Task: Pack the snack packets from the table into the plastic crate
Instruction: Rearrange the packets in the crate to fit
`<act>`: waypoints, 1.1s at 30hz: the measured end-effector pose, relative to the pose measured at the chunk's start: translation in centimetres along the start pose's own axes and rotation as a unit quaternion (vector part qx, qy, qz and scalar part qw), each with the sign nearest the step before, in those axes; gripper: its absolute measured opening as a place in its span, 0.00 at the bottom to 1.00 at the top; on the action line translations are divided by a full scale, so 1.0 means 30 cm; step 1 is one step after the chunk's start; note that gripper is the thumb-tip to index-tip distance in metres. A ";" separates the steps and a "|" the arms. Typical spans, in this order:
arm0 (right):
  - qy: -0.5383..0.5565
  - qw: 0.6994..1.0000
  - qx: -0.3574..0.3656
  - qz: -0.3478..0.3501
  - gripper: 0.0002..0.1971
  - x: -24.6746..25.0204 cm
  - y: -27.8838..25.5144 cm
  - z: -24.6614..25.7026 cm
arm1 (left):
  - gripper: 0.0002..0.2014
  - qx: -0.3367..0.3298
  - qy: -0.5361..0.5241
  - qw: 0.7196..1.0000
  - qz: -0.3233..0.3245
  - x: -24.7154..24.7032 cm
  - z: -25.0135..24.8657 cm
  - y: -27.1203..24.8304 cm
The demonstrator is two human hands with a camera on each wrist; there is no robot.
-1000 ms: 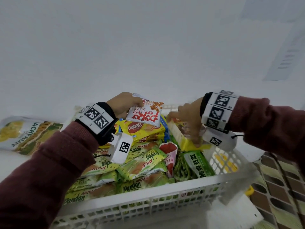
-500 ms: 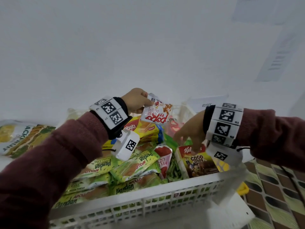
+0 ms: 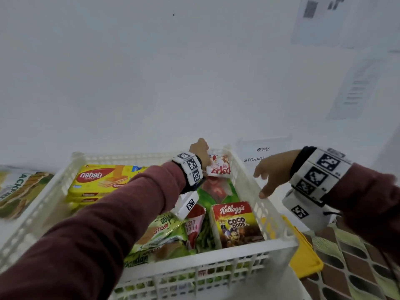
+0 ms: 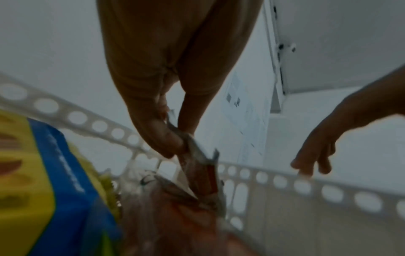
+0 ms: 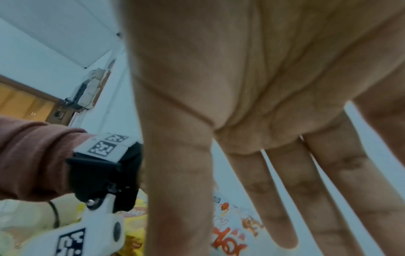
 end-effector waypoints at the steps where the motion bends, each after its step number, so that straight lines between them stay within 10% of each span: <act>1: 0.004 1.000 0.007 0.001 0.36 -0.010 0.000 -0.002 | 0.21 -0.027 0.042 0.999 -0.009 -0.011 -0.007 0.004; 8: 0.035 0.999 0.025 -0.017 0.34 -0.025 0.003 -0.014 | 0.14 -0.152 0.192 0.968 -0.053 -0.037 -0.051 -0.002; 18: 0.022 0.999 0.045 -0.020 0.33 -0.025 0.022 -0.018 | 0.25 -0.218 0.326 0.899 0.193 -0.116 -0.029 -0.039; 26: -0.013 0.996 0.070 -0.063 0.33 0.060 -0.002 0.034 | 0.22 -0.183 0.147 0.965 0.117 0.133 -0.068 -0.054; 33: 0.074 0.946 0.272 -0.161 0.25 0.191 0.043 0.339 | 0.14 -0.054 0.154 0.983 0.084 0.444 0.191 -0.162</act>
Point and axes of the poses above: each hand's wrist, its own y-axis towards the middle knuckle, its own x-axis out of the back of the hand, z = x × y, the point moved 4 cm from there along y, towards the middle knuckle, and after that the axes turned 12 degrees about -z, right-handed, at the moved point
